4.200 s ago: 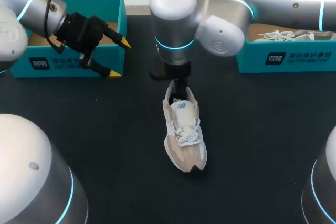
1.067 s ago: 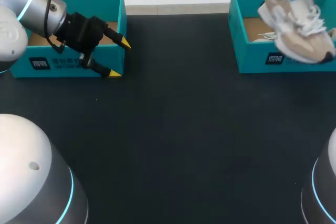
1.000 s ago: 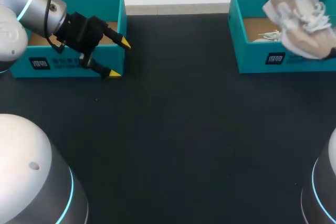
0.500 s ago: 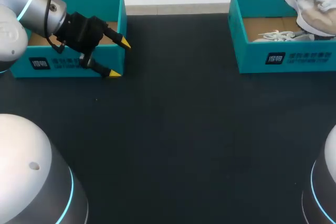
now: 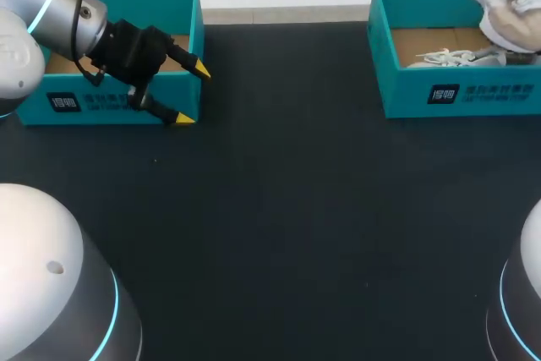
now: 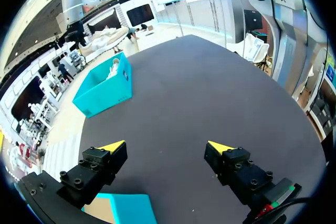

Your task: Take the shoe out of the shoebox, open the shoe tongue, remove and reinsert the insole, then place the shoe into the shoebox

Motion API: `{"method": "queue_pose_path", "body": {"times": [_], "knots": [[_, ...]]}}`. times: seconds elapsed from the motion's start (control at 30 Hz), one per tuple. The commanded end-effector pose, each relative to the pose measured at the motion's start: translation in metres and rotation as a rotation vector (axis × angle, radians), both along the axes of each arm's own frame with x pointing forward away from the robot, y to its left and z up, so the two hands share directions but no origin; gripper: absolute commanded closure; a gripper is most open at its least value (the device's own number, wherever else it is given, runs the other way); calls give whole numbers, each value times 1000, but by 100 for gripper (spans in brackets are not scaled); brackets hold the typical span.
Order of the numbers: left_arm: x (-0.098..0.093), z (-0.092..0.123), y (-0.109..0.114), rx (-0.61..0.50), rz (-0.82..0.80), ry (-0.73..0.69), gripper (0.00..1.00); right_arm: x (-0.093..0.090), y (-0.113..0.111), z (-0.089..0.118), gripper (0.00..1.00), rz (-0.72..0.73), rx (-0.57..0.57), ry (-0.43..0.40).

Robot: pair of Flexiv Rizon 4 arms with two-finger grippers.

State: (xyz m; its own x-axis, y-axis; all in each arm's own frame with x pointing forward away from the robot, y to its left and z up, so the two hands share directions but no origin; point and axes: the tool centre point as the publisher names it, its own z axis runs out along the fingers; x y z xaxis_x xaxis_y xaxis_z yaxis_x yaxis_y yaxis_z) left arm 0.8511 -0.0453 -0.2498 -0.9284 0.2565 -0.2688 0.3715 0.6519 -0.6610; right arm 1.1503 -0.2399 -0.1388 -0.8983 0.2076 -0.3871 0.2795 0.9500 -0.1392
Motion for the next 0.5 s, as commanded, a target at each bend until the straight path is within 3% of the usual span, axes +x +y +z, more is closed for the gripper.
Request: {"method": "queue_pose_path", "body": {"times": [0.03,0.23,0.37,0.5], "knots": [[1,0,0,2,-1,1,0,12,-26,-10,100,-7,-9,3],[1,0,0,2,-1,1,0,23,-64,-20,100,-141,-5,22],[1,0,0,2,-1,1,0,28,-64,-13,100,-313,8,-25],[1,0,0,2,-1,1,0,19,-74,-17,100,-745,70,-18]]}}
